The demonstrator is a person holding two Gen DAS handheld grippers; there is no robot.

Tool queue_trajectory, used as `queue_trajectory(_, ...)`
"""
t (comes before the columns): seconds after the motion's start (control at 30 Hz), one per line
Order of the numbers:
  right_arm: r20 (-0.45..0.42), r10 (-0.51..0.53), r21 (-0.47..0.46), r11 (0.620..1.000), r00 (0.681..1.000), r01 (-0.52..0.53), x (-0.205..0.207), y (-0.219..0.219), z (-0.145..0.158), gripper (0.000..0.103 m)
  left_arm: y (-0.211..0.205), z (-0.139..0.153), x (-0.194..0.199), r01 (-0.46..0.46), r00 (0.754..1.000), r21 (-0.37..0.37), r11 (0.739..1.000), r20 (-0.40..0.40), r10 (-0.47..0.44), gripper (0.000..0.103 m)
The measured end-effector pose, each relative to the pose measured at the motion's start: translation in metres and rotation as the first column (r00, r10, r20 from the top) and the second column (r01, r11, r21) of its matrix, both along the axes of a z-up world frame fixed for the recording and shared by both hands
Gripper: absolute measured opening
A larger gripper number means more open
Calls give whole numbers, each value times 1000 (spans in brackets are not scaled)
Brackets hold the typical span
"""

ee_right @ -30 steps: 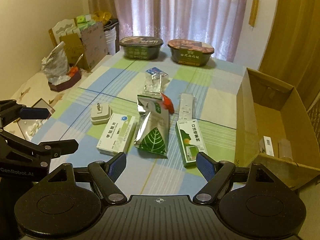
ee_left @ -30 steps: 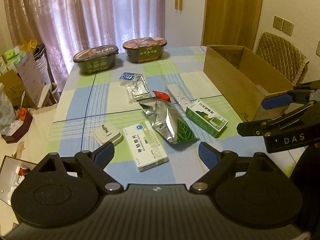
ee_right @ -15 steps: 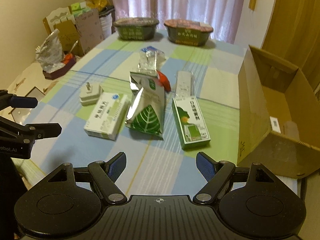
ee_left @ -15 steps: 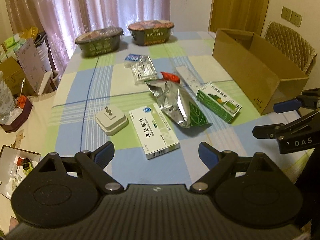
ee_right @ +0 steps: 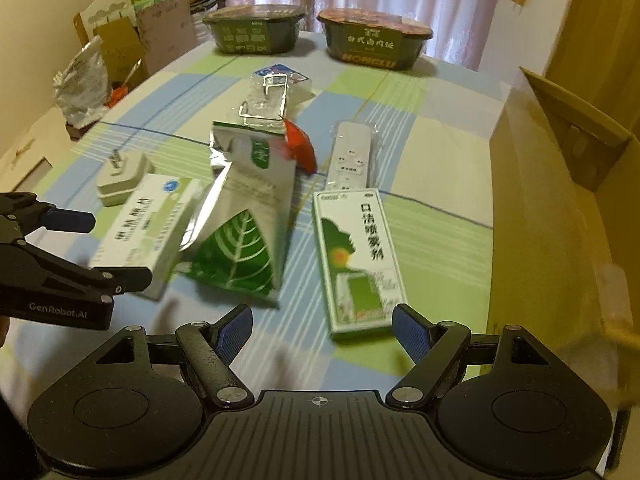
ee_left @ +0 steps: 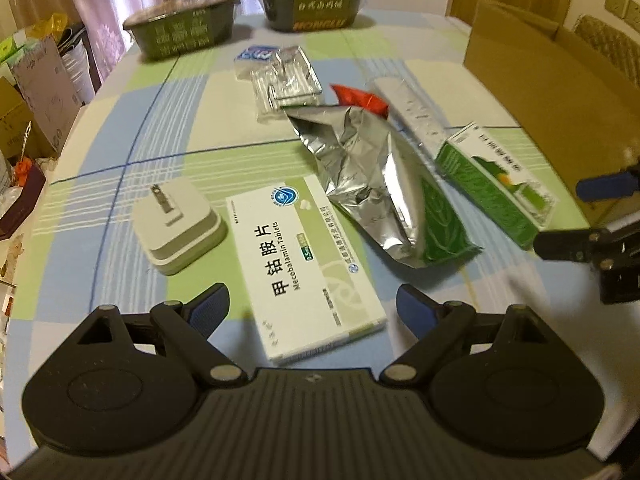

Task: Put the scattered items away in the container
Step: 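Return the right tool to the table items, then grasp the spray box with the right tool while the left tool grasps the Mecobalamin box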

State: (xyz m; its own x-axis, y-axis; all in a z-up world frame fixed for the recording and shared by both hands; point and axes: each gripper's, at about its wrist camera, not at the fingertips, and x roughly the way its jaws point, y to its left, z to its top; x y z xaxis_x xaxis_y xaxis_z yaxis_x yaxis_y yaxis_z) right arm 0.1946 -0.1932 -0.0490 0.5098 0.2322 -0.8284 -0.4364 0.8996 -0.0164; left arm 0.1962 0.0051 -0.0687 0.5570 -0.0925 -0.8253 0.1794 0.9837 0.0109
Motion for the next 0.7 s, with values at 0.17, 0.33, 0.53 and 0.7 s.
queue_trajectory(0.17, 13, 28, -46, 999, 1000, -27, 29, 1, -18, 83, 1, -12, 10, 0, 1000, 30, 1000, -11, 0, 73)
queue_trajectory(0.33, -22, 33, -73, 997, 999, -34, 53, -2, -32, 82, 7, -10, 6, 37, 999, 27, 999, -28, -36, 71)
queue_trajectory(0.53, -88, 12, -58, 998, 996, -18, 60, -8, -40, 58, 8, -4, -24, 114, 991, 37, 993, -69, -111, 71)
queue_trajectory(0.7, -133, -8, -32, 999, 991, 3, 26, -13, -32, 58, 5, 2, -51, 155, 982, 40, 987, -110, -150, 71)
